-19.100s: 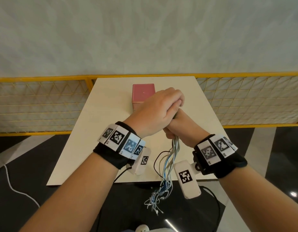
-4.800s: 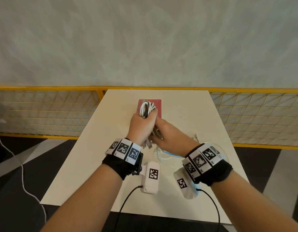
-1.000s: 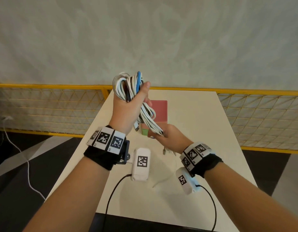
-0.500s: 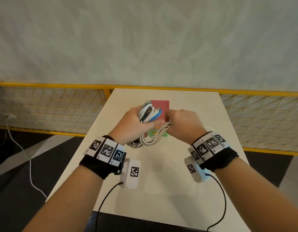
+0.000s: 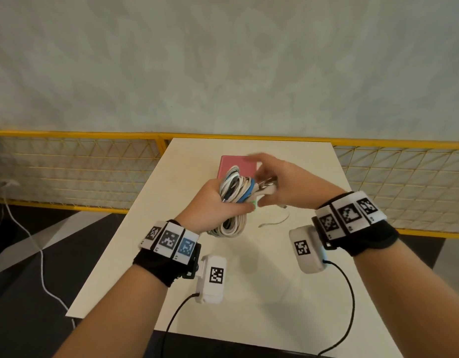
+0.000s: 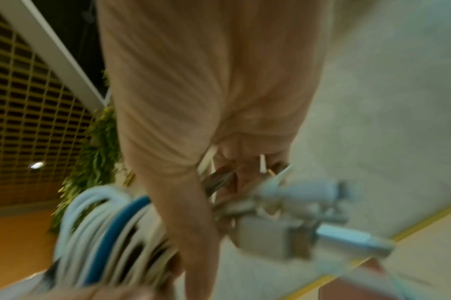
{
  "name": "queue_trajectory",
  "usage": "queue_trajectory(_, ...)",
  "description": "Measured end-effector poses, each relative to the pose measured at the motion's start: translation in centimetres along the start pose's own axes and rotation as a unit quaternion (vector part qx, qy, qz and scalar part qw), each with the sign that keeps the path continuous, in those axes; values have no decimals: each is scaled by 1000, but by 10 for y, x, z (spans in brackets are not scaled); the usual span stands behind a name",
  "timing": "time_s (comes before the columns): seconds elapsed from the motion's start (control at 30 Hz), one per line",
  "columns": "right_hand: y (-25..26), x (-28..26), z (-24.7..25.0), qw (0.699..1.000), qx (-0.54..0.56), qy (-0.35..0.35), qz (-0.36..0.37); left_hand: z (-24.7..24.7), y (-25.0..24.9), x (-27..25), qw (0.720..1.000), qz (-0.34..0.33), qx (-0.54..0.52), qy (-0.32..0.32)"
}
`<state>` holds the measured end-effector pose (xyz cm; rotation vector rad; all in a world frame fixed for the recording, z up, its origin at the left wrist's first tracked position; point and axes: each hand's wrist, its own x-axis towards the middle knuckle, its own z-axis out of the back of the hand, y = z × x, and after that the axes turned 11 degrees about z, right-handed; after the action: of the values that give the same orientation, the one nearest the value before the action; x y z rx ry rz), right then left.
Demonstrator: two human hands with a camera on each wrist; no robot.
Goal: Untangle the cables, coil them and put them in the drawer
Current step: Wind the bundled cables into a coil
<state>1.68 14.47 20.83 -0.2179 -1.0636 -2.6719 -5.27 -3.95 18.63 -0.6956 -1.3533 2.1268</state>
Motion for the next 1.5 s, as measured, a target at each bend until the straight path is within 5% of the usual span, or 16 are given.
queue_trajectory(0.17,-9,-20,1,999,26,12,-42,3,-8,-4,997,19,-69,-34)
queue_trajectory(0.3,-17,-17,-18,988,68,-101,-98,-5,-10,-5,986,55,-137,-75)
queue_trajectory(0.57,-17,-21,-39,971,187,-140,-57,-4,-10,0,969,84,-201,-114)
queue_trajectory(0.77,-9,-8,-51,892,313,-290,-151,0,-10,0,971,70,-198,-117)
queue_trajectory(1.0,19,14,-42,766,543,-301,-165,-16,-7,-3,984,10,-144,-106)
queue_trajectory(1.27,29,19,-46,759,557,-272,-202,-30,-2,0,985,-22,-120,-122)
queue_trajectory(1.5,27,1,-38,860,448,-169,-176,-23,-5,6,974,16,-178,-140)
